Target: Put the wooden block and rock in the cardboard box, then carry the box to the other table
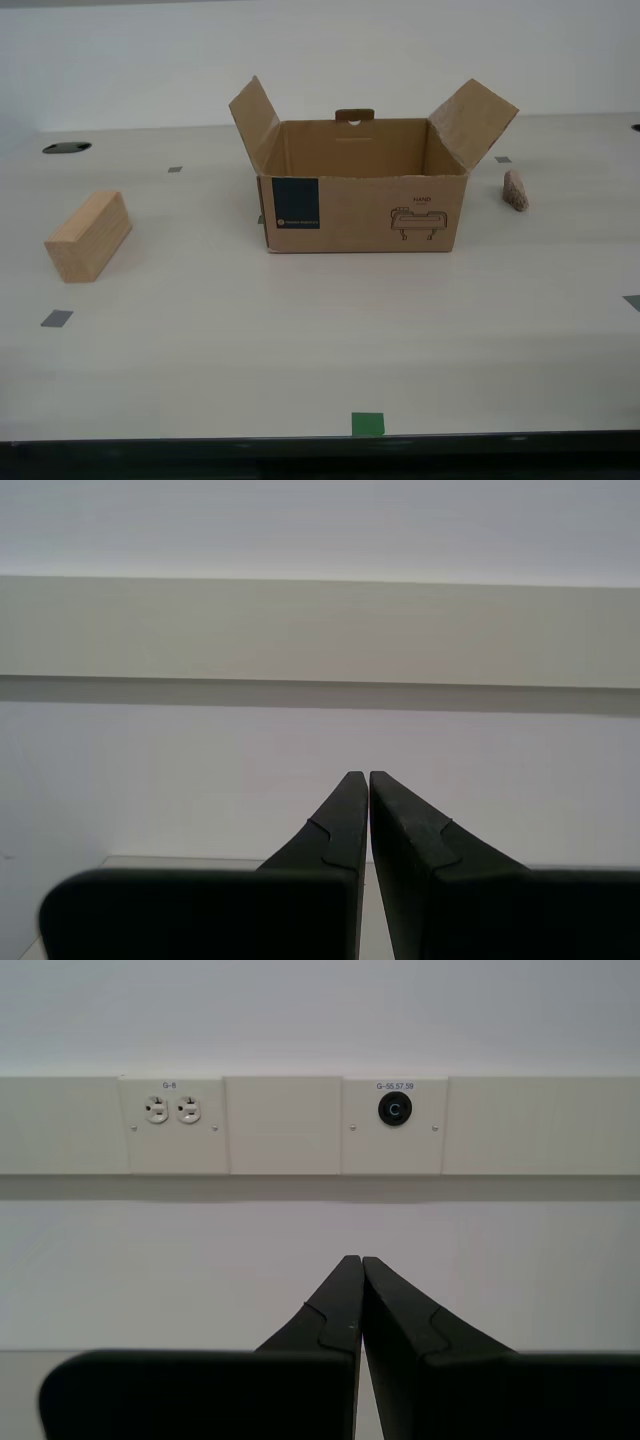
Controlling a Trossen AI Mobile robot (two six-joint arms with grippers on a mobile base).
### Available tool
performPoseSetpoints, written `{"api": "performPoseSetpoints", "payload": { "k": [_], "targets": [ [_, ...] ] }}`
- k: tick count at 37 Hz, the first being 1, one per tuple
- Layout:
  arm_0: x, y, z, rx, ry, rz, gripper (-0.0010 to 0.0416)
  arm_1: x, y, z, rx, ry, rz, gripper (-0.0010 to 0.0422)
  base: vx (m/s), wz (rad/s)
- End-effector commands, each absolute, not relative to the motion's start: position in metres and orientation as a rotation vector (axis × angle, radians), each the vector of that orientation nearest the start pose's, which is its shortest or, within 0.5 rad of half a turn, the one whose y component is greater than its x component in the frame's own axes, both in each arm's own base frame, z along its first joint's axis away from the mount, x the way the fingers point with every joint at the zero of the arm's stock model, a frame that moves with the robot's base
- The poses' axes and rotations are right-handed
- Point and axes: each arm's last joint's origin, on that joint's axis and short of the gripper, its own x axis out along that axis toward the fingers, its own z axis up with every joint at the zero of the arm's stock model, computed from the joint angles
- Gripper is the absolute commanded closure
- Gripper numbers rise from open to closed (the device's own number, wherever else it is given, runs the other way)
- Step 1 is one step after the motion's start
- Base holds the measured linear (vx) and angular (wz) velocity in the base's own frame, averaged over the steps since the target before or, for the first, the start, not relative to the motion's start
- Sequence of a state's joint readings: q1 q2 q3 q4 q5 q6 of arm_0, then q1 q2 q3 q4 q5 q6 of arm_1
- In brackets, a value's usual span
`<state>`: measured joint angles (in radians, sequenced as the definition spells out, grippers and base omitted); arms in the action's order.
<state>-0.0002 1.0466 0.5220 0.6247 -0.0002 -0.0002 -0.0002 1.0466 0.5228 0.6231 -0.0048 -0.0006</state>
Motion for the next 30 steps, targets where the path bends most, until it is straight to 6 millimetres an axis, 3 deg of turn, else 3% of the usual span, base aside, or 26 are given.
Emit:
{"api": "performPoseSetpoints", "payload": {
  "k": [1, 30],
  "targets": [
    [0.2263, 0.0001, 0.2705, 0.003, -0.095, 0.001, 0.0406, 0.2265, -0.0001, 0.2707, -0.002, -0.095, -0.001, 0.0412, 0.0, 0.0],
    [0.2267, 0.0002, 0.2717, 0.003, -0.07, 0.0, 0.0406, 0.2275, -0.0006, 0.2768, -0.002, -0.11, -0.013, 0.0412, 0.0, 0.0]
  ]
}}
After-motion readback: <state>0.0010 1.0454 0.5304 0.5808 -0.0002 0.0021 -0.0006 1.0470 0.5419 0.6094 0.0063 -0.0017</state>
